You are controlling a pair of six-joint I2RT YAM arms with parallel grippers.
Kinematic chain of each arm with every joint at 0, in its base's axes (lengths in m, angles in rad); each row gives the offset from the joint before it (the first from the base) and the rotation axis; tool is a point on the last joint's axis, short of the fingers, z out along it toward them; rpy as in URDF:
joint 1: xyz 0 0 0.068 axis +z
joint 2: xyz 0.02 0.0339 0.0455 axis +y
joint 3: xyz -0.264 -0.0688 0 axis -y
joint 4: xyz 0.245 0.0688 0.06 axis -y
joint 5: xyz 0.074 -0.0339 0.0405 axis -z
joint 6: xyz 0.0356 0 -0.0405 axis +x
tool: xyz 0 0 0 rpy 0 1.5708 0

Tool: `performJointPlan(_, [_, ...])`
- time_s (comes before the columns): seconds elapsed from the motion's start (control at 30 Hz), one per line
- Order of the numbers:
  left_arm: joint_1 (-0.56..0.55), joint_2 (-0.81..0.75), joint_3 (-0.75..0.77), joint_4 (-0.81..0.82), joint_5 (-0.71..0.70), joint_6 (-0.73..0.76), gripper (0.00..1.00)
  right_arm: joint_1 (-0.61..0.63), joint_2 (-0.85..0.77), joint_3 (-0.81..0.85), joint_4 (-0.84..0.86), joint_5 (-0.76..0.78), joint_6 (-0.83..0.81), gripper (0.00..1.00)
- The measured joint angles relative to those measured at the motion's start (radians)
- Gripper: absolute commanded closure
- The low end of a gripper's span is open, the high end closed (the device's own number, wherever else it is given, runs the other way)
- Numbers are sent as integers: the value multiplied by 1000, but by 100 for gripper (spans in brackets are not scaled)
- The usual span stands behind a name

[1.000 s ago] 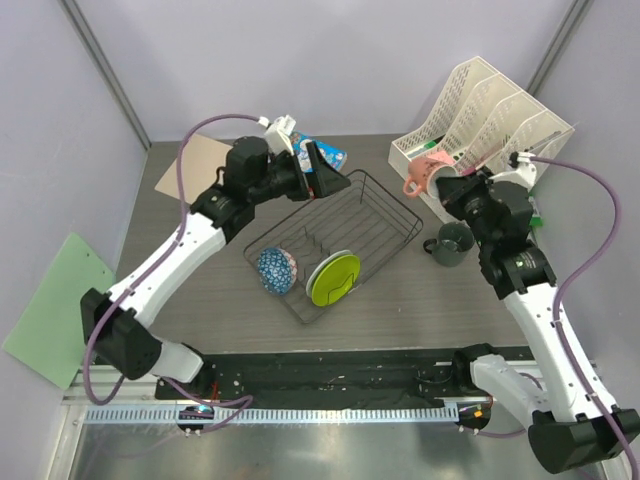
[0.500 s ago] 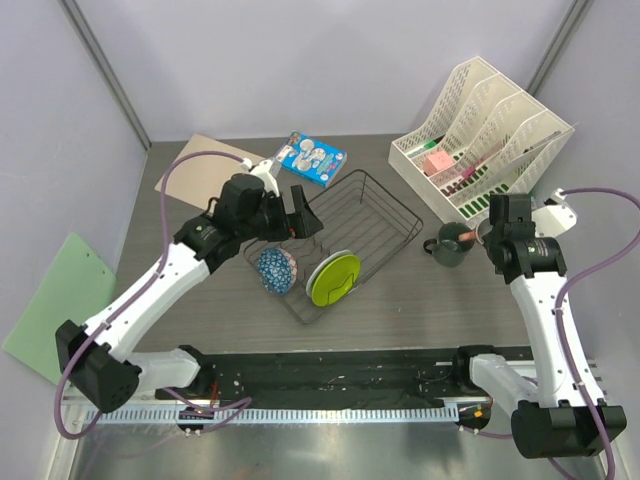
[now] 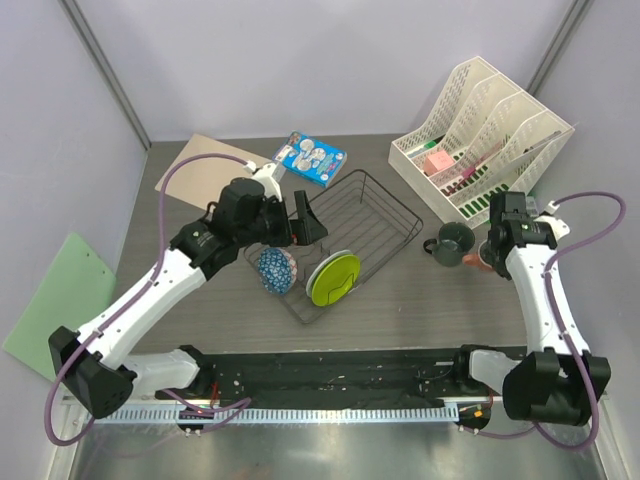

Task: Unload the mixed dishes from the dish rack
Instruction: Place the cup at the center of the board.

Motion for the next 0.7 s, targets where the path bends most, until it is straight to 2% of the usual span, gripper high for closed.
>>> performJointPlan(0.23, [-14, 10, 0, -2, 10, -3, 3, -114, 121, -92, 107, -132, -34, 99])
performJointPlan(0.4, [-14, 13, 0, -8, 9, -3, 2, -165, 210, -100, 171, -197, -70, 99])
performJointPlan(0.7, [-17, 40, 0, -16, 8, -5, 3, -169, 226, -117, 237, -245, -106, 78])
